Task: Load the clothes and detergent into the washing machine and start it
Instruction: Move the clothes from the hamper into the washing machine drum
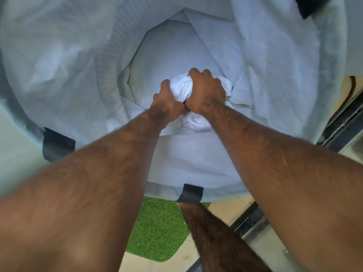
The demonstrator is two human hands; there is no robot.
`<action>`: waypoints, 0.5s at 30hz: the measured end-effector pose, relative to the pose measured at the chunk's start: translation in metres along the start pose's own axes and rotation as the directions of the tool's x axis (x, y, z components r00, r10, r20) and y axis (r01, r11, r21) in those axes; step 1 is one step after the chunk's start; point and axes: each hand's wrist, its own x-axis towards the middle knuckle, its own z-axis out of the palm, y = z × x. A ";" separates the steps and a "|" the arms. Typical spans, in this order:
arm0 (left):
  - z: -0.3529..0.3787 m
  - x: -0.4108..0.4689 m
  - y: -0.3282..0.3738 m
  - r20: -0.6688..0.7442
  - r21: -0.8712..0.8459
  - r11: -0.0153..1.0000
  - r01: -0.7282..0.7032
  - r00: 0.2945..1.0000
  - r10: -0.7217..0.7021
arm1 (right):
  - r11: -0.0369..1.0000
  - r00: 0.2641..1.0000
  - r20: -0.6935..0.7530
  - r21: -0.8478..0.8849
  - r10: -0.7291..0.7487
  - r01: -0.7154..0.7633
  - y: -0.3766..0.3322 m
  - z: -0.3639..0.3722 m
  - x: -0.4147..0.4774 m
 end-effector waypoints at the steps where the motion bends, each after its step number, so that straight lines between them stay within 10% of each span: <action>1: -0.004 -0.009 0.002 0.000 -0.038 0.999 -0.008 1.000 0.008 | 1.000 1.000 -0.007 0.020 -0.003 0.003 -0.003 -0.005 -0.006; 15: -0.109 -0.219 0.115 -0.119 -0.154 0.928 -0.340 0.939 0.324 | 0.983 0.974 -0.225 0.177 0.001 0.039 -0.085 -0.204 -0.159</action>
